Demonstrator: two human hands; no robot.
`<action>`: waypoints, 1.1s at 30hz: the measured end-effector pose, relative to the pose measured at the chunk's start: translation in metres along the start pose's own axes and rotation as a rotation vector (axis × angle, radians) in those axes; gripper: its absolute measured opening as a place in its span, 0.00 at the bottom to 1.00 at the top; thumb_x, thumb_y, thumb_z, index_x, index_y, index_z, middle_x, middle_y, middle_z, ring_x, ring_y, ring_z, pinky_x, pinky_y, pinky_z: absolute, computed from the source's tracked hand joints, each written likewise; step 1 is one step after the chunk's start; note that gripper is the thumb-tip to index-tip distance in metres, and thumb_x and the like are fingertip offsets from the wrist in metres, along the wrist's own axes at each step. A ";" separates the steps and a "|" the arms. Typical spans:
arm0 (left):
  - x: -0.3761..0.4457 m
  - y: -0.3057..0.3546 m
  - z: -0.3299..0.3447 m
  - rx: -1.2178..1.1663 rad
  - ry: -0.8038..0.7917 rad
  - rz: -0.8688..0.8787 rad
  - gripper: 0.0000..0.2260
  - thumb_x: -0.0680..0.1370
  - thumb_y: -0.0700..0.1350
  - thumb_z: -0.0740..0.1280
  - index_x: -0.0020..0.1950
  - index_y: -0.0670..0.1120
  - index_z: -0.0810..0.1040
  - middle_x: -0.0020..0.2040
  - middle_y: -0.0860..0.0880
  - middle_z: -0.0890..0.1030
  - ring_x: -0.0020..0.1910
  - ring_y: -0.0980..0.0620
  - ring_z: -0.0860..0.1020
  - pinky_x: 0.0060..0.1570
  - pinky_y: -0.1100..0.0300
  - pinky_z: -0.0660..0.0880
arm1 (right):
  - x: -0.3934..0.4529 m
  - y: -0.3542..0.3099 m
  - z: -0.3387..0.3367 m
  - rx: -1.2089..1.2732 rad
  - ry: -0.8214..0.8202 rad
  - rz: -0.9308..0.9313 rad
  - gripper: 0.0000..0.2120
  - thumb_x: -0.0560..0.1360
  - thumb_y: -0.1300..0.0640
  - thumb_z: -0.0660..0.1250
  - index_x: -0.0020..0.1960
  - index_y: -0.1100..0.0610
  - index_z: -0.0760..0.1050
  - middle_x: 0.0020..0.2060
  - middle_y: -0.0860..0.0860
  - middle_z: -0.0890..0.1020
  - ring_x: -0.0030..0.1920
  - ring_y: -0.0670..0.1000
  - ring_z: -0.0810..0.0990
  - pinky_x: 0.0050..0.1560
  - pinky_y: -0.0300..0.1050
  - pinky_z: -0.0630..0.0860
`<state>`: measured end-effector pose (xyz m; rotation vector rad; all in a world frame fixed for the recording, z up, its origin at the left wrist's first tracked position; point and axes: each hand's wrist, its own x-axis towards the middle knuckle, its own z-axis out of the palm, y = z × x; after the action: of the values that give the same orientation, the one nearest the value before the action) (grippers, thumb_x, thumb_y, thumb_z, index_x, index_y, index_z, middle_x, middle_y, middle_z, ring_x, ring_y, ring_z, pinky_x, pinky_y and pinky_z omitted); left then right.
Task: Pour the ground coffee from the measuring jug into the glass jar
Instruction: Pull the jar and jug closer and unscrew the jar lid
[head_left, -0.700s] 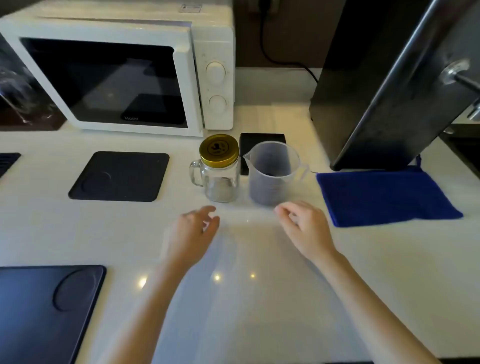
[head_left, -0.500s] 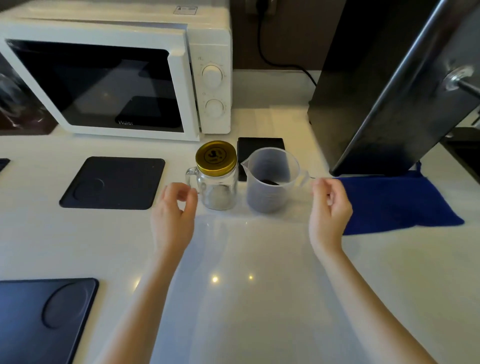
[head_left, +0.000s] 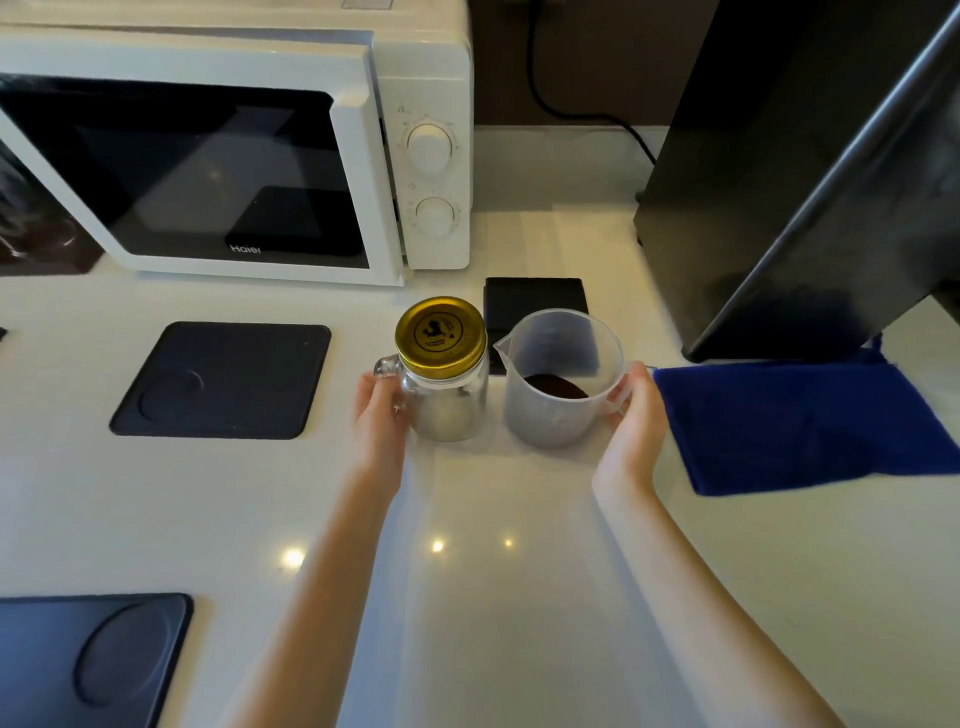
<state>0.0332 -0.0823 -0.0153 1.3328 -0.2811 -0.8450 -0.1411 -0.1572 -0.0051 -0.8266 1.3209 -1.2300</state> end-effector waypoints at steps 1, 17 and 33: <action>0.001 -0.001 0.002 0.002 0.015 -0.007 0.09 0.80 0.43 0.55 0.44 0.47 0.72 0.43 0.49 0.74 0.45 0.54 0.73 0.49 0.61 0.70 | 0.001 0.000 0.001 -0.003 -0.002 -0.008 0.14 0.70 0.43 0.62 0.29 0.47 0.67 0.33 0.49 0.71 0.40 0.51 0.71 0.46 0.47 0.70; -0.060 0.002 -0.016 -0.102 0.041 0.055 0.07 0.80 0.42 0.55 0.47 0.45 0.71 0.44 0.48 0.75 0.46 0.53 0.74 0.49 0.61 0.70 | -0.026 -0.015 -0.039 0.138 -0.027 0.019 0.12 0.70 0.53 0.63 0.29 0.51 0.69 0.27 0.46 0.73 0.33 0.46 0.72 0.36 0.41 0.69; -0.148 -0.012 -0.043 -0.164 0.034 -0.003 0.10 0.80 0.40 0.53 0.43 0.46 0.72 0.41 0.48 0.75 0.41 0.53 0.74 0.46 0.59 0.69 | -0.090 -0.001 -0.090 0.159 -0.079 0.156 0.08 0.58 0.52 0.63 0.32 0.50 0.63 0.32 0.51 0.64 0.35 0.51 0.63 0.34 0.44 0.63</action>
<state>-0.0452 0.0492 0.0035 1.1935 -0.1791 -0.8296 -0.2144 -0.0536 0.0060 -0.6400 1.1844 -1.1510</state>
